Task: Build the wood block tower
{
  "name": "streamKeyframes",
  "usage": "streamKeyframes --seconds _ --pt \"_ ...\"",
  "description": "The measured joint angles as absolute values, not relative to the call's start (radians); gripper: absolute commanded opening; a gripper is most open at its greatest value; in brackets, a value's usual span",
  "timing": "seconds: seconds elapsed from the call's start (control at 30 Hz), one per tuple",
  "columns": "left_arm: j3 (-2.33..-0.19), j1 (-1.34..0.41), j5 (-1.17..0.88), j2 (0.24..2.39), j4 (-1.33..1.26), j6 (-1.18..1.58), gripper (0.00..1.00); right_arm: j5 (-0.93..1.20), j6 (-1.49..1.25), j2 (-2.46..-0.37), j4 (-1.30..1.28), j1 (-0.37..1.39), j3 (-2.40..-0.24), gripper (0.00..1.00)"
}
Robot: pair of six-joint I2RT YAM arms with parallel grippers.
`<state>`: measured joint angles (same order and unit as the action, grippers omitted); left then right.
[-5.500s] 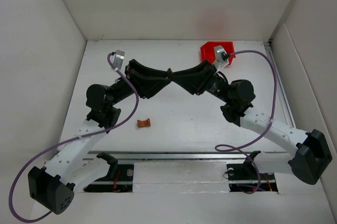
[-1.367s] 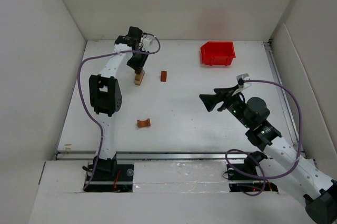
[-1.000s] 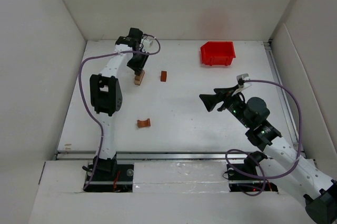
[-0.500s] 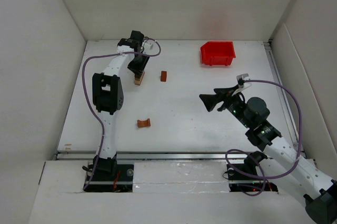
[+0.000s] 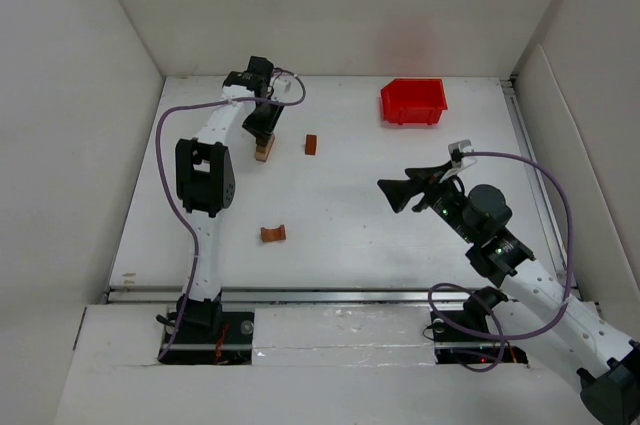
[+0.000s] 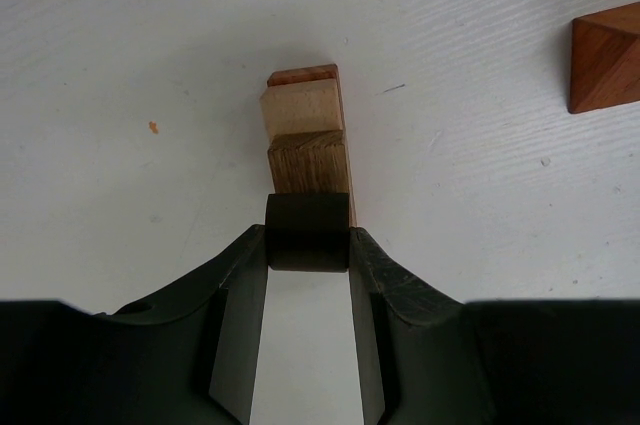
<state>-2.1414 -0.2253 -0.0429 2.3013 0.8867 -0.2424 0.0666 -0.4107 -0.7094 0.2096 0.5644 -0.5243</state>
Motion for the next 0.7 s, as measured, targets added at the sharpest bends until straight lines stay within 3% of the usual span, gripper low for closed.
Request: streamKeyframes --seconds 0.37,0.7 --pt "-2.158 -0.225 -0.044 2.320 0.886 -0.231 0.27 0.067 -0.411 -0.715 0.209 0.564 -0.524 1.00" --pt "-2.173 -0.225 -0.043 2.326 0.887 -0.218 0.37 0.067 -0.411 -0.715 0.209 0.564 -0.524 1.00"
